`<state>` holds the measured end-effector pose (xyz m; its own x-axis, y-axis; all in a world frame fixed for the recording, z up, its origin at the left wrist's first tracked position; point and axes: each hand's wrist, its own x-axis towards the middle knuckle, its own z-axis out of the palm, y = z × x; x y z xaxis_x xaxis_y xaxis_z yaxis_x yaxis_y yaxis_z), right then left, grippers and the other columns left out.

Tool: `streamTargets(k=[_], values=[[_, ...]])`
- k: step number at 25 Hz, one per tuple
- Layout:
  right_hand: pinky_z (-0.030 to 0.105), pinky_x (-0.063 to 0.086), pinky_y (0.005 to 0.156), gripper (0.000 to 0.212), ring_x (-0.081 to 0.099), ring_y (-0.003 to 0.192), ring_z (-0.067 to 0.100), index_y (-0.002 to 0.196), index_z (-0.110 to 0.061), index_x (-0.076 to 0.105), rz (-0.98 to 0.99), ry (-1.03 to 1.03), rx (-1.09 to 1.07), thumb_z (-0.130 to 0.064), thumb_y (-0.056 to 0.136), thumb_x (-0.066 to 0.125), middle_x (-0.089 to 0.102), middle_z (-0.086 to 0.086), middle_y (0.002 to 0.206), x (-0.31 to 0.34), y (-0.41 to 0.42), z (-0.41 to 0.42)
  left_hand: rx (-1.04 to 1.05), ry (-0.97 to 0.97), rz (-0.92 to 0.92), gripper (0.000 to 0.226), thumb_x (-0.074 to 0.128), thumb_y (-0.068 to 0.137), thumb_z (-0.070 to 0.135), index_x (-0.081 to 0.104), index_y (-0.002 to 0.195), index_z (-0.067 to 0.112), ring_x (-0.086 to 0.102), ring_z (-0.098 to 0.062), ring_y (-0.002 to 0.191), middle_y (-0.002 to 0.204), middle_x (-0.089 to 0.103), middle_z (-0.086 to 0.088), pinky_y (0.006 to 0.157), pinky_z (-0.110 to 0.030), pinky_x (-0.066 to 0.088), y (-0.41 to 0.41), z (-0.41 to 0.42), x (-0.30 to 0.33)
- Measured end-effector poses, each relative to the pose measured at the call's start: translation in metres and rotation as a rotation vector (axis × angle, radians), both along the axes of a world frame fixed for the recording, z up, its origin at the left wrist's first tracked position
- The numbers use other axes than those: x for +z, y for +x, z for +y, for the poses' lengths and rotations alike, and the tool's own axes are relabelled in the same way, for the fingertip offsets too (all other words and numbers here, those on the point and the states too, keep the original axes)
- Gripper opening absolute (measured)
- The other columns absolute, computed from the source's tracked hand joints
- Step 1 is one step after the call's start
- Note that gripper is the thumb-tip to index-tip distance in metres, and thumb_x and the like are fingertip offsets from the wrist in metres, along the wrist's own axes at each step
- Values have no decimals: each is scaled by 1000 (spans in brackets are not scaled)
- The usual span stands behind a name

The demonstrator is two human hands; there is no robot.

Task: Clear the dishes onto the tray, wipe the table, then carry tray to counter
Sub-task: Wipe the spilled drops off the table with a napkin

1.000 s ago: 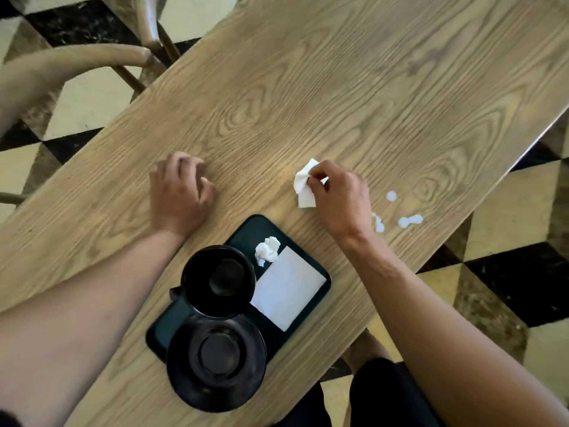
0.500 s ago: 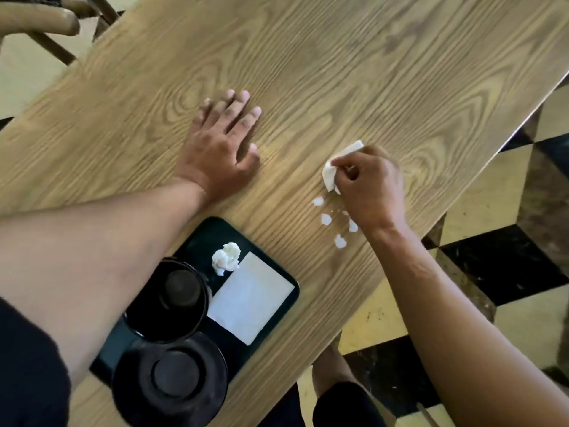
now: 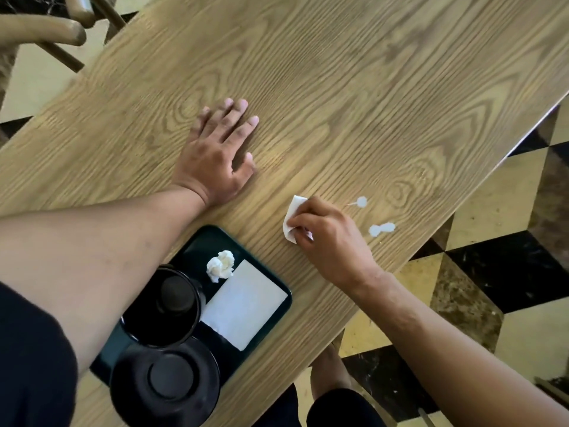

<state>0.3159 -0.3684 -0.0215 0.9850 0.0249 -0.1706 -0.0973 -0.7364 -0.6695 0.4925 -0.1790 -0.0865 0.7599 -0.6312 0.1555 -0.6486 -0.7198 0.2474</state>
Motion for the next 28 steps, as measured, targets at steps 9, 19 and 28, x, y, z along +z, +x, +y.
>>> streamTargets(k=[9,19,28], values=[[25,54,84,11,61,86,4,96,-23,80,-34,-58,-550,-20,86,77,63,-10,97,-5,44,-102,6,-5,8,61,48,92,35,53,148,13,35,-32,152,161,42,-13,123,-58,24,0,0,2],[32,55,76,26,61,86,18,91,-12,79,22,-42,150,9,76,75,64,-2,96,-5,-49,-24,8,-6,4,60,47,94,35,51,150,14,33,-31,153,163,40,-12,124,-58,23,-1,0,1],[11,50,82,12,63,84,4,92,-17,81,-24,-91,-443,-9,85,76,65,-8,97,1,39,-102,12,-20,13,60,49,93,35,52,149,14,34,-31,153,162,41,-12,124,-58,23,0,0,-2]])
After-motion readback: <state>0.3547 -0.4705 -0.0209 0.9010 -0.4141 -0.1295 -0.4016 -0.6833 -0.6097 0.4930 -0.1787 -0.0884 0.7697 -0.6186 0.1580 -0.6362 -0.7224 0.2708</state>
